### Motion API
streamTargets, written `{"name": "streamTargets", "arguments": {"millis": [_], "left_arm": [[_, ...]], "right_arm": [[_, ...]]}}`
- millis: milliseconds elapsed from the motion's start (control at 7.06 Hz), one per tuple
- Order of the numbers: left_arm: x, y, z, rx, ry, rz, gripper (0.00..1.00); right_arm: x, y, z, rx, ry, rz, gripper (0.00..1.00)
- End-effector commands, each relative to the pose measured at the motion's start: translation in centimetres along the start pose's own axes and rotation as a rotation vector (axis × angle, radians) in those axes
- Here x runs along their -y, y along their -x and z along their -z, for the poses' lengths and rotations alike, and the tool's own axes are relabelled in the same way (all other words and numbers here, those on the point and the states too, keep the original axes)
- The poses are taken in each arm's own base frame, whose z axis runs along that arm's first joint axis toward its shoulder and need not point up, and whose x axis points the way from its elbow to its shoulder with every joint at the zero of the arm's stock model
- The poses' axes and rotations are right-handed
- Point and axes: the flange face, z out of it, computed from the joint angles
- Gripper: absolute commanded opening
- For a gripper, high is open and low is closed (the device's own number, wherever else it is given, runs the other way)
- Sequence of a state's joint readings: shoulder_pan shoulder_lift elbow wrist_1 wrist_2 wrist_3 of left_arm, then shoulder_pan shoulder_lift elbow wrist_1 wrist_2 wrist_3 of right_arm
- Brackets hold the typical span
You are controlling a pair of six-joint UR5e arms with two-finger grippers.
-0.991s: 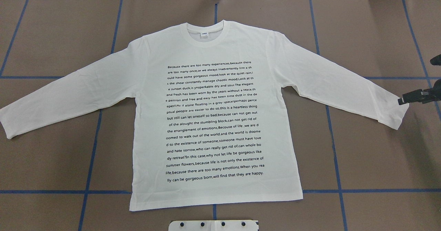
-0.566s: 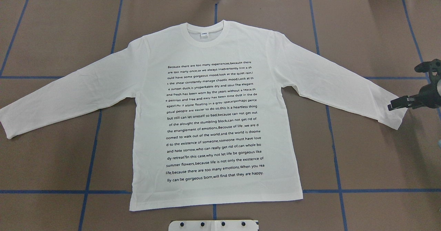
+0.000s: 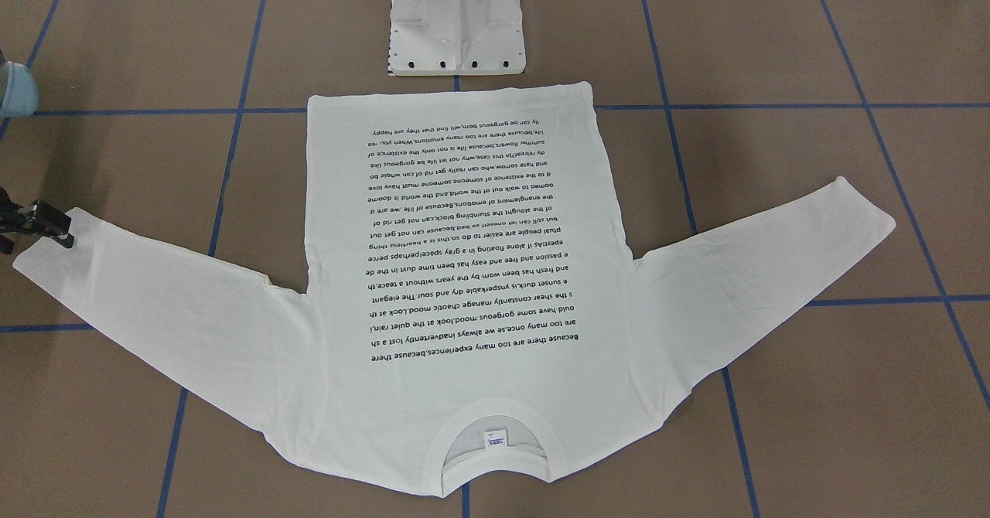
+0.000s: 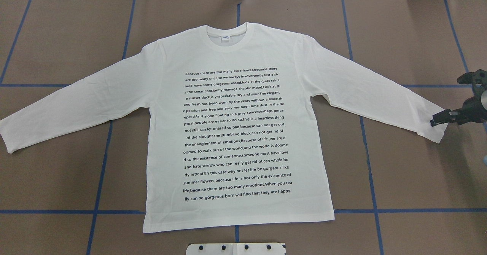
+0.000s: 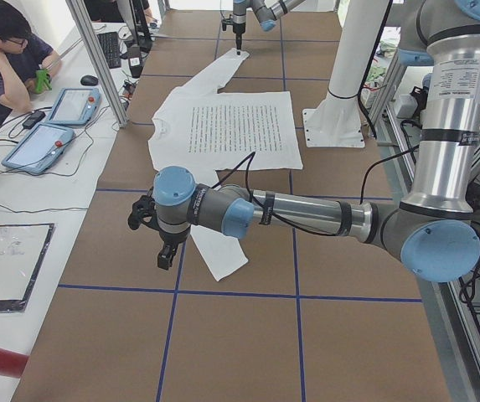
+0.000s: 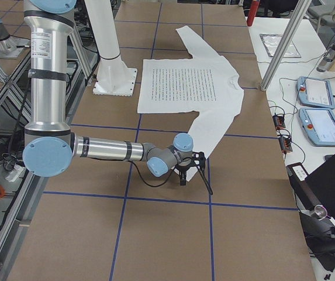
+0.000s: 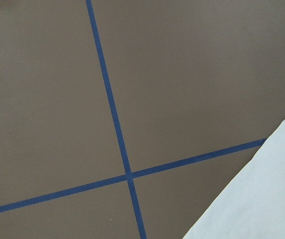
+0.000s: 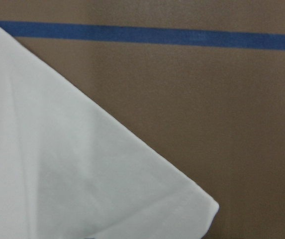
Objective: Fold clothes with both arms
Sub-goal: 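Lower the right gripper onto the nearby sleeve cuff and grasp it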
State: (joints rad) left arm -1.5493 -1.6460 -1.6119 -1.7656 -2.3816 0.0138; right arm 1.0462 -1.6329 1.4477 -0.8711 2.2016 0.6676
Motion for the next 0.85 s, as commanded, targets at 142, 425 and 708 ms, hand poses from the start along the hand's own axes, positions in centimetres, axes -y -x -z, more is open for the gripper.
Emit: {"name": "streamTargets", "arguments": {"millis": [142,425,708], "left_arm": [[0.0,0.0,0.0,-0.001,0.001,0.001,1.0],[0.0,0.0,0.0,-0.001,0.0,0.0,1.0],[0.1,0.0,0.0,-0.001,-0.001,-0.001,1.0]], "right_arm": [[0.2,-0.5,0.4,0.005,-0.001,-0.013,0.57],[1.0,0.0,0.6,-0.004,0.005,-0.024,0.44],[1.7,0.9,1.2,0.001,0.001,-0.023,0.28]]}}
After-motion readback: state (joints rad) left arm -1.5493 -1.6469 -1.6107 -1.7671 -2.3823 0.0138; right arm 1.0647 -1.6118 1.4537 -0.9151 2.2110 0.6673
